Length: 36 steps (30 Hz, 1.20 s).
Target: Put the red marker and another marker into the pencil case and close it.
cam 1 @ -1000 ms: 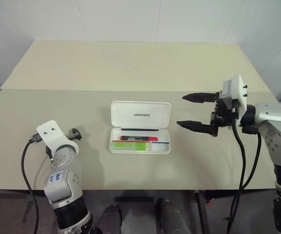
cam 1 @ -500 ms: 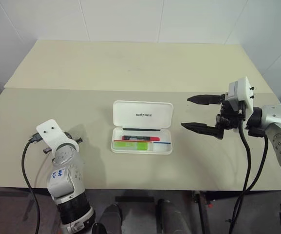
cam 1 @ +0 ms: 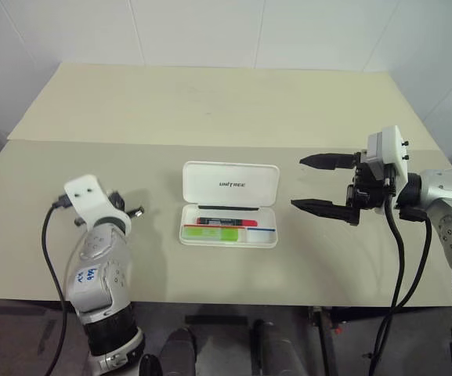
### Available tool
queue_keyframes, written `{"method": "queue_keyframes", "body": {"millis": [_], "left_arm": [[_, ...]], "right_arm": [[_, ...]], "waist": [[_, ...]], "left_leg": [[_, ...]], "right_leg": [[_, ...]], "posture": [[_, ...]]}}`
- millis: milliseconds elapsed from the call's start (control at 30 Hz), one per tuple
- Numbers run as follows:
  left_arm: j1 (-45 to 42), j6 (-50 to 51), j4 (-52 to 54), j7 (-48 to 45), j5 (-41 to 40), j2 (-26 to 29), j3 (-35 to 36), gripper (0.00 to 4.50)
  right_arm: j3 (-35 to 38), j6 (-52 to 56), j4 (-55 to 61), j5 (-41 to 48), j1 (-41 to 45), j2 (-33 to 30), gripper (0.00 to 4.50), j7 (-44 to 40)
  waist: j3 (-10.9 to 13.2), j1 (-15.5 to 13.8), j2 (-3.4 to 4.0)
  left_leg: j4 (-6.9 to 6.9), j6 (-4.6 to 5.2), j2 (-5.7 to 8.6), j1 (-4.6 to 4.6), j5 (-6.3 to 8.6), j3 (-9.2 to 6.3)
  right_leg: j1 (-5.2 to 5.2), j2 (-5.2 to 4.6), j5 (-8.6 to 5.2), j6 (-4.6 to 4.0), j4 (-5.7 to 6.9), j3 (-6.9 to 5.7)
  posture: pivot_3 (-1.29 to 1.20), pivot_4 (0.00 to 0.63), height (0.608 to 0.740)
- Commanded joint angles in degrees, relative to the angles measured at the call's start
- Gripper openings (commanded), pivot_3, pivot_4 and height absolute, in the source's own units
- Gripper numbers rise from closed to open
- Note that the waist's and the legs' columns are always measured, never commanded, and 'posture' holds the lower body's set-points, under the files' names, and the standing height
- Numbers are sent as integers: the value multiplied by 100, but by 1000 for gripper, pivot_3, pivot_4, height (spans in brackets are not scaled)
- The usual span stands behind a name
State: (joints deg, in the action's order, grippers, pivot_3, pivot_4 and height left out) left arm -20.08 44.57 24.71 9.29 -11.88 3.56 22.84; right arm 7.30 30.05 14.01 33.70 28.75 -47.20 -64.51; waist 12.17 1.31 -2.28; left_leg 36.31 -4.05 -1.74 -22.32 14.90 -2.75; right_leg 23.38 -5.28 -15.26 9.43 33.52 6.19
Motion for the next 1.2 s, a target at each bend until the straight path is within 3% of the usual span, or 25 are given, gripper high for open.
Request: {"method": "queue_keyframes", "body": {"millis": [33, 133, 300, 400, 633, 1033, 1200], "left_arm": [[-25, -579, 310, -949, -423, 420, -188, 334], [-35, -948, 374, -1679, -569, 990, -379, 334], [-365, -1259, 150, -2550, -1297, 1338, -290, 334], [-653, -1096, 104, -3265, -1962, 1504, -498, 334], [-958, -506, -53, -4067, -2544, 1926, -1261, 334], [-1548, -1031, -1417, -6141, -1854, 2562, -3012, 334], [-1822, -1535, -2004, -6729, -1321, 2479, -3634, 334]], "right_arm": [[307, -102, 120, 10, -83, -193, 4500, 46], [458, -130, 169, 14, -250, -275, 4500, 110], [774, -179, 290, -13, -635, -324, 4500, 298], [1004, -203, 409, -9, -924, -349, 4500, 433], [1399, -125, 833, 90, -1449, -352, 4500, 707], [2162, 56, 1695, 397, -2429, -294, 4500, 1119], [2270, 170, 1917, 551, -2636, -327, 4500, 1235]], "waist": [[0, 15, 0], [0, 20, 0], [0, 23, 0], [0, 13, 1], [0, 40, 1], [0, 28, 2], [0, 29, 2]], "left_leg": [[-3, 0, 0, 0, 0, 1], [-11, 0, 0, 0, 0, 0], [-13, 2, -1, 1, 1, 0], [-9, 3, -1, 0, 0, 0], [-12, 4, -2, 3, -1, 0], [-8, 6, -2, 3, -2, 0], [-10, 6, -2, 3, -2, 1]], "right_leg": [[0, -1, 1, 2, 0, 0], [6, -1, 3, 7, 2, 0], [4, -1, 3, 8, 1, -1], [4, -1, 3, 7, 3, -2], [4, 1, 2, 10, 8, 1], [2, 2, -12, -17, 6, 2], [2, 0, -15, -22, 3, 3]], "posture": [[0, 150, 740], [0, 150, 740], [0, 150, 740], [0, 150, 740], [0, 150, 740], [0, 150, 740], [0, 150, 740]]}}
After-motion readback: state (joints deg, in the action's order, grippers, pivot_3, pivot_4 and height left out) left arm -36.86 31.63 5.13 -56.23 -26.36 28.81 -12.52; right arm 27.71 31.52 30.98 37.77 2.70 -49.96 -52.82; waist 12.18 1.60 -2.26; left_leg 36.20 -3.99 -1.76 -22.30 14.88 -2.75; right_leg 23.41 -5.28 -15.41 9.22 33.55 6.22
